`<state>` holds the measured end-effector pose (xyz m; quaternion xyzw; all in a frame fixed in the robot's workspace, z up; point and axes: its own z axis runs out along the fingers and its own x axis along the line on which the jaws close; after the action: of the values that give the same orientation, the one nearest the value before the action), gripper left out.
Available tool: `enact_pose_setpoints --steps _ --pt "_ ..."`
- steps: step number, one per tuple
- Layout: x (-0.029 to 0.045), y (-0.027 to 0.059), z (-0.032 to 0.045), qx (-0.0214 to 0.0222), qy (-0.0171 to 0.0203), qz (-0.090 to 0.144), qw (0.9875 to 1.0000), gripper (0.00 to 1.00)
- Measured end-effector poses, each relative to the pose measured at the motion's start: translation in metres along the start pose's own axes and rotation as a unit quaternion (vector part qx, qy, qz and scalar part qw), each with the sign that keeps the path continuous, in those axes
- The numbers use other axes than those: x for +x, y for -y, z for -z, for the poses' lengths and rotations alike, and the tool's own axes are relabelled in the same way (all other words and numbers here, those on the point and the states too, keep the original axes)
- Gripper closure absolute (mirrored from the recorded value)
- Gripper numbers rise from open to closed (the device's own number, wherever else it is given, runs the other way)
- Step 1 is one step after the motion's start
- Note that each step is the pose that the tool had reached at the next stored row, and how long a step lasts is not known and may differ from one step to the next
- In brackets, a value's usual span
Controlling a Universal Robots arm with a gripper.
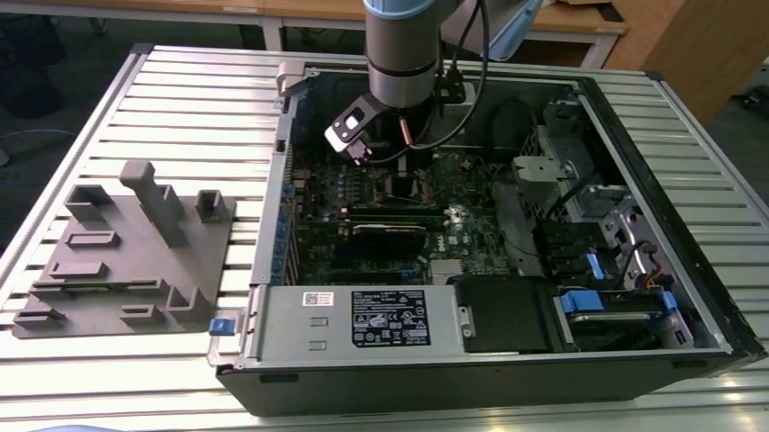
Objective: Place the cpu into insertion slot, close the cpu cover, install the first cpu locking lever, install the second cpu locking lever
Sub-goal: 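Place the cpu into insertion slot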
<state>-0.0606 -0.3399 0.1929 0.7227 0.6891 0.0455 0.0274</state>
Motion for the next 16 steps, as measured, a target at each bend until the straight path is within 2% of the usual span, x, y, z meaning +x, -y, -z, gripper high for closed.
enact_pose_setpoints --steps 3,4,7,14,16 --pt "0.0001 0.0001 -0.0003 -0.0002 -0.0004 0.0 1.0 0.46" --pt "0.0001 0.0001 -0.0002 -0.0002 -0.0003 0.0 1.0 0.4" --pt "0.0 -0.0001 0.0013 0.0 0.0 0.0 1.0 0.4" --pt "0.0004 -0.0016 0.0162 0.0 0.0 0.0 1.0 0.4" --pt "0.0005 -0.0017 0.0164 0.0 -0.0001 0.0 1.0 0.4"
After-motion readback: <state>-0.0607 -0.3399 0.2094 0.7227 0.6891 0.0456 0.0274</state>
